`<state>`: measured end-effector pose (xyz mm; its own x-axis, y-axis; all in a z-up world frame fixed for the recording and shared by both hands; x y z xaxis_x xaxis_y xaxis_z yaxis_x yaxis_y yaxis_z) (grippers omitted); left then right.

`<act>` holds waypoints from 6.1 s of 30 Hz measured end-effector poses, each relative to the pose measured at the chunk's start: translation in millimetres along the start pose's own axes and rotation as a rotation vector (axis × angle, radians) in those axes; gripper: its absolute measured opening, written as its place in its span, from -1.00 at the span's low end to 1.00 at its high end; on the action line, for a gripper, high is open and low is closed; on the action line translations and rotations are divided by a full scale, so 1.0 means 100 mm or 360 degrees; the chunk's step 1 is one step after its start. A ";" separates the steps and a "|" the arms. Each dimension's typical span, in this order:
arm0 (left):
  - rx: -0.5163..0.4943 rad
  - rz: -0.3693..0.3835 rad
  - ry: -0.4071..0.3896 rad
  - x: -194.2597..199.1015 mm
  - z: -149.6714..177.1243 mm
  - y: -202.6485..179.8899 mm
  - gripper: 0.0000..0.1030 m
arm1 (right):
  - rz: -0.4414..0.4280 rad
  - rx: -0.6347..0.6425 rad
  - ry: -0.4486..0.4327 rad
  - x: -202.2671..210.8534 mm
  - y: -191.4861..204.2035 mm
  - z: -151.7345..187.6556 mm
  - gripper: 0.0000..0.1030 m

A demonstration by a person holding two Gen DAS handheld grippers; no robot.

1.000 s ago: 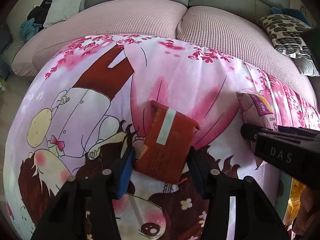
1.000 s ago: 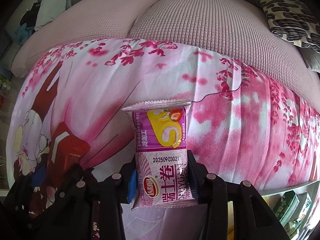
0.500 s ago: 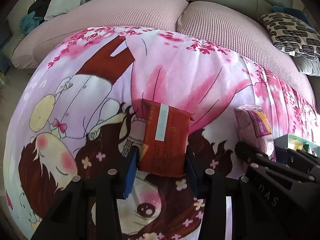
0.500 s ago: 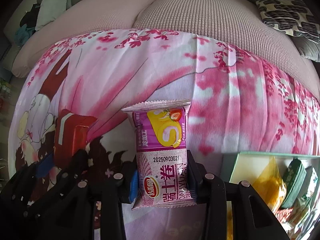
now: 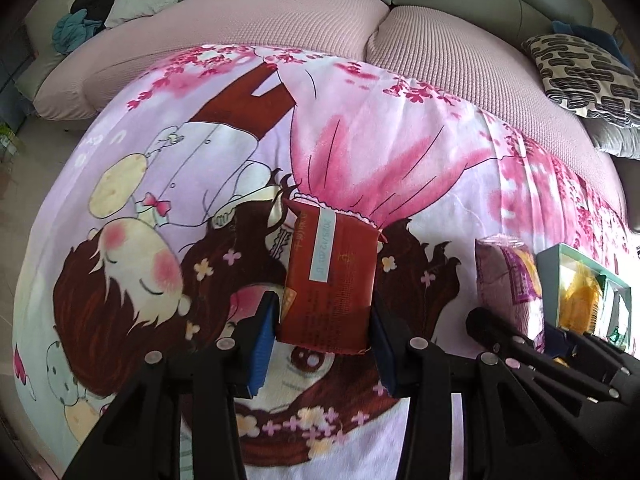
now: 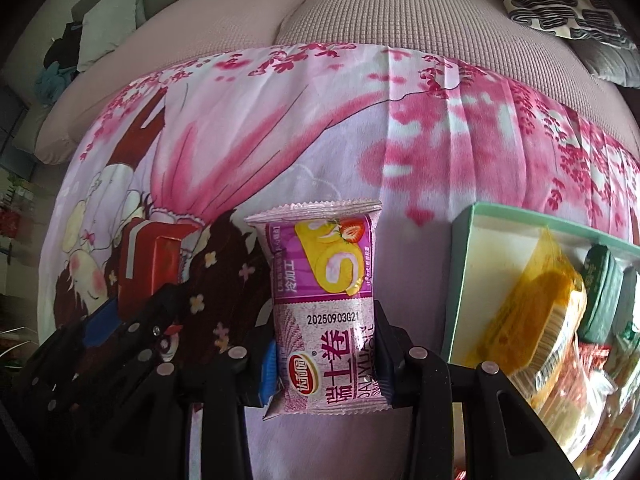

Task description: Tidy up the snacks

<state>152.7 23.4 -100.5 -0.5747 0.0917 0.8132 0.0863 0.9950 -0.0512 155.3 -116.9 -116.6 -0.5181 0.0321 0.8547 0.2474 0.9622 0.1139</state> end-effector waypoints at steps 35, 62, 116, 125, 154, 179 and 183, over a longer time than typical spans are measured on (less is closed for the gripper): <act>-0.0233 0.0166 -0.0301 0.98 0.01 -0.78 -0.12 | 0.0028 -0.0229 -0.0562 1.54 -0.66 0.48 -0.20; -0.0554 0.0207 -0.0255 0.82 0.35 -1.64 -0.12 | 0.0318 -0.0738 -0.0503 1.52 -2.32 0.78 -0.21; -0.0500 0.0356 -0.0241 1.14 0.54 -2.13 0.52 | 0.0230 -0.0671 -0.0485 1.65 -2.44 0.86 0.25; -0.0383 0.0164 -0.0262 1.00 0.51 -1.60 0.86 | 0.0224 -0.0572 -0.0509 1.64 -2.25 0.84 1.00; -0.0372 -0.0160 -0.0196 1.25 1.05 -0.61 0.95 | 0.0317 -0.0371 -0.0494 1.87 -1.56 1.40 1.00; -0.0329 -0.0035 -0.0102 1.06 1.19 -0.45 0.95 | 0.0386 -0.0253 -0.0490 1.84 -1.46 1.45 1.00; -0.0322 -0.0047 -0.0102 1.04 1.17 -0.43 0.95 | 0.0391 -0.0242 -0.0491 1.80 -1.45 1.44 1.00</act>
<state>-6.2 -4.6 -81.1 -0.6292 0.0714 0.7739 0.2267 0.9693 0.0949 -91.5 -211.5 -51.8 -0.6438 0.3570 0.6768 0.5002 0.8657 0.0192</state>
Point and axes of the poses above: each gripper's, at about its wrist camera, not at the fingertips, and x roughly against the way its jaws point, y to its left, z to its underside, the point moved 9 cm from there along -x, roughly the way its jaws point, and after that the axes turned 13 degrees about -y, right-handed, at the moved point
